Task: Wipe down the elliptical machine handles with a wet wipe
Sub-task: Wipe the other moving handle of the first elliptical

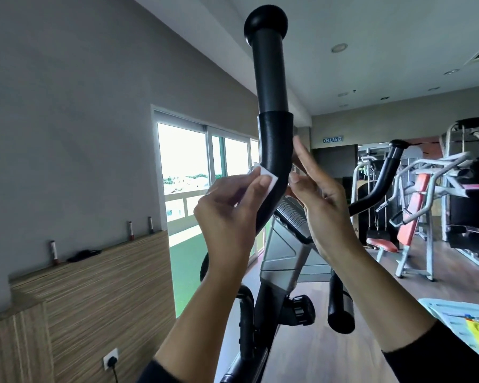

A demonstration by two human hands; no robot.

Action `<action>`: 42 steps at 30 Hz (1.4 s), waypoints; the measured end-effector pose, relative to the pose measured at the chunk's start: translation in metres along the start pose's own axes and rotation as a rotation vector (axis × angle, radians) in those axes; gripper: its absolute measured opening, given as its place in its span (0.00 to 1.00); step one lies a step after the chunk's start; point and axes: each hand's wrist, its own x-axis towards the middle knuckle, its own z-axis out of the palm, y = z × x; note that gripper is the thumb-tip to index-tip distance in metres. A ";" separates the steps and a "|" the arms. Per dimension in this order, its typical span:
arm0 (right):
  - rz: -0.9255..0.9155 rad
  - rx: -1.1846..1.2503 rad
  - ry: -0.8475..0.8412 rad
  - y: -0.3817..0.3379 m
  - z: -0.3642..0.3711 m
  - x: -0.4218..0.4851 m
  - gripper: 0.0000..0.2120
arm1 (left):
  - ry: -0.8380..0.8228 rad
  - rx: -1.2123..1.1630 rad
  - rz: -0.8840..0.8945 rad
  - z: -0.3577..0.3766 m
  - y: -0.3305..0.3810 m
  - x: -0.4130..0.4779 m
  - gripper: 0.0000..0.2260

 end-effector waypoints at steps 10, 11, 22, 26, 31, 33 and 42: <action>0.018 0.026 -0.063 0.005 -0.007 0.004 0.23 | 0.072 0.132 0.131 0.003 -0.003 -0.013 0.07; 0.021 0.015 -0.071 0.006 -0.008 0.005 0.23 | 0.087 0.140 0.131 0.006 0.000 -0.012 0.08; -0.010 0.147 -0.211 0.013 -0.017 0.014 0.22 | 0.231 0.373 0.280 0.018 -0.004 -0.028 0.08; -0.028 0.247 -0.238 0.020 -0.017 0.015 0.22 | 0.323 0.435 0.301 0.037 0.008 -0.020 0.07; -0.028 0.314 -0.258 0.028 -0.017 0.013 0.23 | 0.362 0.598 0.378 0.034 -0.003 -0.037 0.09; -0.015 0.348 -0.271 0.032 -0.017 0.012 0.23 | 0.380 0.724 0.419 0.029 -0.007 -0.046 0.09; 0.009 0.471 -0.320 0.040 -0.018 0.013 0.24 | 0.484 0.833 0.478 0.042 -0.012 -0.050 0.09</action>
